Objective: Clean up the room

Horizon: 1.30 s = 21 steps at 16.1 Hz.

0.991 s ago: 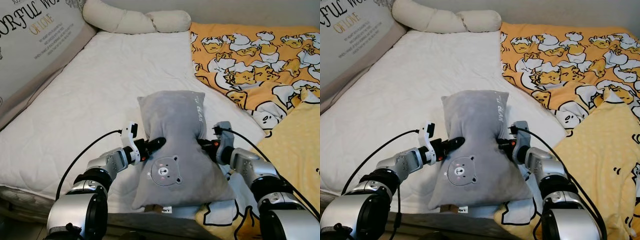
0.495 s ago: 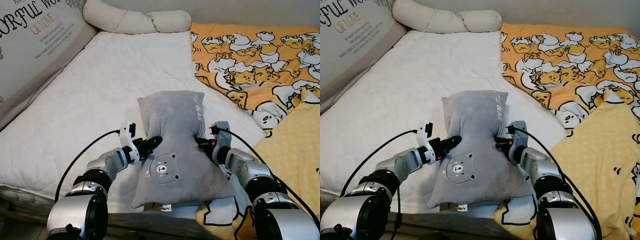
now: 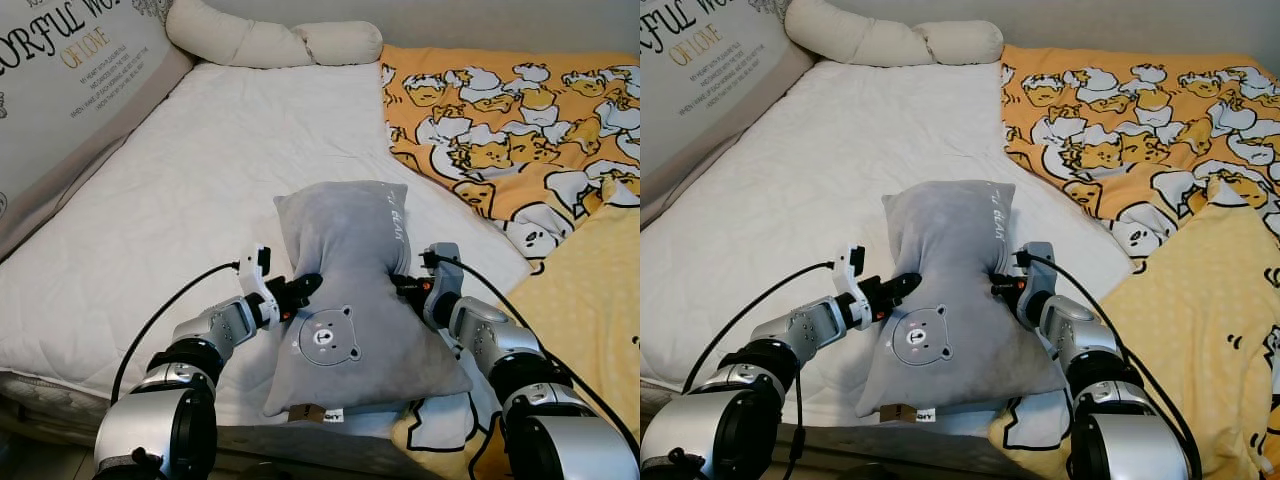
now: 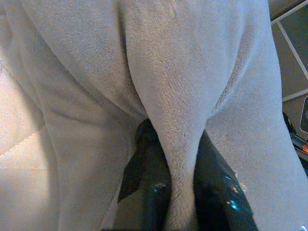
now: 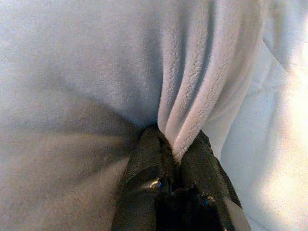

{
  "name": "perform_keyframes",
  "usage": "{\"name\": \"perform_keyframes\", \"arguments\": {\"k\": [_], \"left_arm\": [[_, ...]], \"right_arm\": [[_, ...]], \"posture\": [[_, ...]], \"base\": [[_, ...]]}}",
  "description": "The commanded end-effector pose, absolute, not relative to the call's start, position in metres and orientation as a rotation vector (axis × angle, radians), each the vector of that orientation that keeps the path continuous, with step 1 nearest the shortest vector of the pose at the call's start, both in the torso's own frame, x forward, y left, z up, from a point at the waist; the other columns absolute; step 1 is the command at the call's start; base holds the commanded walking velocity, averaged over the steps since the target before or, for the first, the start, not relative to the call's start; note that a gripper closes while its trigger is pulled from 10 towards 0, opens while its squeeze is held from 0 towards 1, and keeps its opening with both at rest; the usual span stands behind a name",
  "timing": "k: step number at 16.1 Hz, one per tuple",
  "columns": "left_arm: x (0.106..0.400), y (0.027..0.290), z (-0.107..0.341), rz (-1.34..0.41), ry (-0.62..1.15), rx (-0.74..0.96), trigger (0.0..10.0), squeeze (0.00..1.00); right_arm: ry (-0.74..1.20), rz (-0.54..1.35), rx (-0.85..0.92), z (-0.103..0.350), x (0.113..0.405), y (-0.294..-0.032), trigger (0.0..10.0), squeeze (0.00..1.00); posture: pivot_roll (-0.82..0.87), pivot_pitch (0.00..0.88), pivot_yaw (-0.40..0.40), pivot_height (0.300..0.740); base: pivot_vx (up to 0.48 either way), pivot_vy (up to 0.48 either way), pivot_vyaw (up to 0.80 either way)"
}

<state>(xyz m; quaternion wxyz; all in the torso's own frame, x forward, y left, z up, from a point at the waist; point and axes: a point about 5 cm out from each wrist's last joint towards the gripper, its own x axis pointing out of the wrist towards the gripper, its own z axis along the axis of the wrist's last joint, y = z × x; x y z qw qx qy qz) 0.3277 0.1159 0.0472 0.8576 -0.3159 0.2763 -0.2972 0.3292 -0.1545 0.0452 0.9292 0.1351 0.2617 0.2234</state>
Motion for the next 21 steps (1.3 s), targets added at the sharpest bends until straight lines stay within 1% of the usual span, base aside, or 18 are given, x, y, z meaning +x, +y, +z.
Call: {"name": "perform_keyframes", "arguments": {"k": [1, 4, 5, 7, 10, 12, 14, 17, 19, 21], "left_arm": [[0.331, 0.11, 0.053, -0.647, 0.567, -0.659, 0.0, 0.0], [0.34, 0.113, 0.067, -0.637, 0.506, -0.676, 0.0, 0.0], [0.347, 0.117, 0.08, -0.634, 0.445, -0.651, 0.0, 0.0], [0.352, 0.119, 0.09, -0.598, 0.392, -0.636, 0.0, 0.0], [0.355, 0.121, 0.103, -0.545, 0.328, -0.645, 0.0, 0.0], [0.353, 0.122, 0.11, -0.53, 0.282, -0.604, 0.0, 0.0], [0.349, 0.12, 0.112, -0.525, 0.275, -0.584, 0.0, 0.0], [0.341, 0.116, 0.114, -0.482, 0.254, -0.557, 0.0, 0.0], [0.339, 0.116, 0.12, -0.478, 0.235, -0.516, 0.0, 0.0], [0.336, 0.115, 0.123, -0.478, 0.23, -0.483, 0.0, 0.0]], "right_arm": [[0.51, 0.501, 0.288, 0.05, 0.334, -0.138, 0.0, 0.0], [0.417, 0.481, 0.329, 0.063, 0.34, -0.136, 0.0, 0.0], [0.338, 0.477, 0.35, 0.072, 0.342, -0.136, 0.0, 0.0], [0.277, 0.476, 0.343, 0.077, 0.339, -0.136, 0.0, 0.0], [0.22, 0.427, 0.348, 0.085, 0.339, -0.139, 0.0, 0.0], [0.182, 0.388, 0.362, 0.093, 0.336, -0.142, 0.0, 0.0], [0.173, 0.376, 0.314, 0.095, 0.33, -0.143, 0.0, 0.0], [0.115, 0.286, 0.25, 0.1, 0.325, -0.152, 0.0, 0.0], [0.115, 0.273, 0.256, 0.104, 0.32, -0.153, 0.0, 0.0], [0.095, 0.249, 0.263, 0.11, 0.319, -0.151, 0.0, 0.0]], "posture": [[0.05, 0.0, 0.061, 0.74], [0.06, 0.0, 0.061, 0.74], [0.05, 0.0, 0.061, 0.74], [0.05, 0.0, 0.056, 0.74], [0.05, 0.0, 0.06, 0.74], [0.05, 0.0, 0.059, 0.74], [0.05, 0.0, 0.06, 0.74], [0.04, 0.0, 0.054, 0.74], [0.05, 0.0, 0.04, 0.74], [0.04, 0.0, 0.053, 0.74]], "base": [[0.0, 0.0, 0.0], [0.0, 0.0, 0.0], [0.0, 0.0, 0.0], [0.0, 0.0, 0.0], [0.0, 0.0, 0.0], [0.0, 0.0, 0.0], [0.0, 0.0, 0.0], [0.0, 0.0, 0.0], [0.0, 0.0, 0.0], [0.0, 0.0, 0.0]]}}
